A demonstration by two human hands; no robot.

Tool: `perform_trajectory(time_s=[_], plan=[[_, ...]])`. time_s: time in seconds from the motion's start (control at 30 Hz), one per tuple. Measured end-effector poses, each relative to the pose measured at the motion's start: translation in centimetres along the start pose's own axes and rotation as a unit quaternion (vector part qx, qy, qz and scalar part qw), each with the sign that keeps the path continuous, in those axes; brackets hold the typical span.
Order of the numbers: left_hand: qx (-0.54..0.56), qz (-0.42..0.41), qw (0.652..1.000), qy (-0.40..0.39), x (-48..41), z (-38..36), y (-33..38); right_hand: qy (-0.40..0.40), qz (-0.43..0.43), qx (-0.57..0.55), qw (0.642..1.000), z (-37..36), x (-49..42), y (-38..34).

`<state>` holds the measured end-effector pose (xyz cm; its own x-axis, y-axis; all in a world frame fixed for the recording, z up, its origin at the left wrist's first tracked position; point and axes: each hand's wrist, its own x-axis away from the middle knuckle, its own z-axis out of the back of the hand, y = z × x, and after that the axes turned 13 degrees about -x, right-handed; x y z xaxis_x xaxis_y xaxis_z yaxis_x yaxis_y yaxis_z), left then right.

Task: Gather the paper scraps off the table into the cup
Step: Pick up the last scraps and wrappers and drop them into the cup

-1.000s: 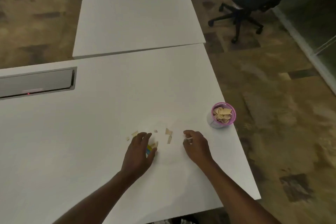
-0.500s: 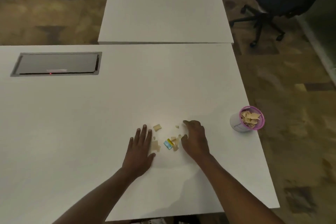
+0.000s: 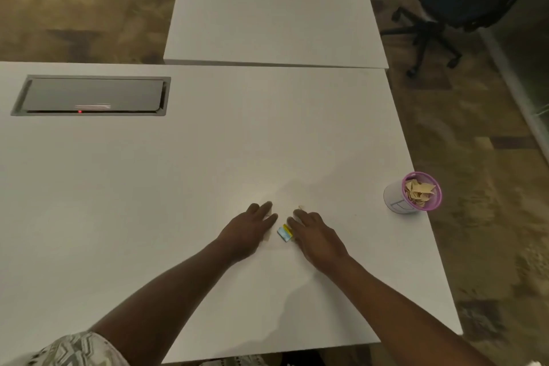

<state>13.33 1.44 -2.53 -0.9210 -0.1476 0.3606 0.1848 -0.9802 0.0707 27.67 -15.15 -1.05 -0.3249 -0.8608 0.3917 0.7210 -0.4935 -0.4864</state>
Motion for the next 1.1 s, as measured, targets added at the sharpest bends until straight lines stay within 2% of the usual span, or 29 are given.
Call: perform_trajectory(time_s=[0.13,0.43,0.5,0.57,0.7,0.83,1.0,1.1], plan=[[0.022,-0.006,0.999,0.039,0.4,0.5,0.3,0.044,-0.014,-0.004,0.999,-1.1,0.3,-0.3],[0.045,0.004,0.997,0.06,0.6,0.2,0.6,0.104,-0.016,0.002,0.994,-1.3,-0.1,-0.4],[0.055,0.022,0.997,0.05,0.6,0.2,0.6,0.118,-0.025,-0.041,0.992,-1.0,-0.2,-0.4],[0.083,0.056,0.994,0.045,0.5,0.2,0.6,0.154,-0.051,-0.135,0.977,-0.6,-0.3,-0.5],[0.187,0.143,0.97,0.066,0.2,0.6,0.5,0.227,-0.161,-0.311,0.909,0.2,-0.2,-0.7],[0.29,0.226,0.927,0.079,-0.1,1.1,0.4,0.247,-0.253,-0.516,0.78,1.0,-0.2,-0.3],[0.322,0.252,0.908,0.089,-0.8,2.1,1.4,0.253,-0.277,-0.665,0.645,2.0,0.2,0.4],[0.331,0.257,0.902,0.103,-1.6,3.2,2.7,0.252,-0.274,-0.713,0.594,3.0,0.5,0.9]])
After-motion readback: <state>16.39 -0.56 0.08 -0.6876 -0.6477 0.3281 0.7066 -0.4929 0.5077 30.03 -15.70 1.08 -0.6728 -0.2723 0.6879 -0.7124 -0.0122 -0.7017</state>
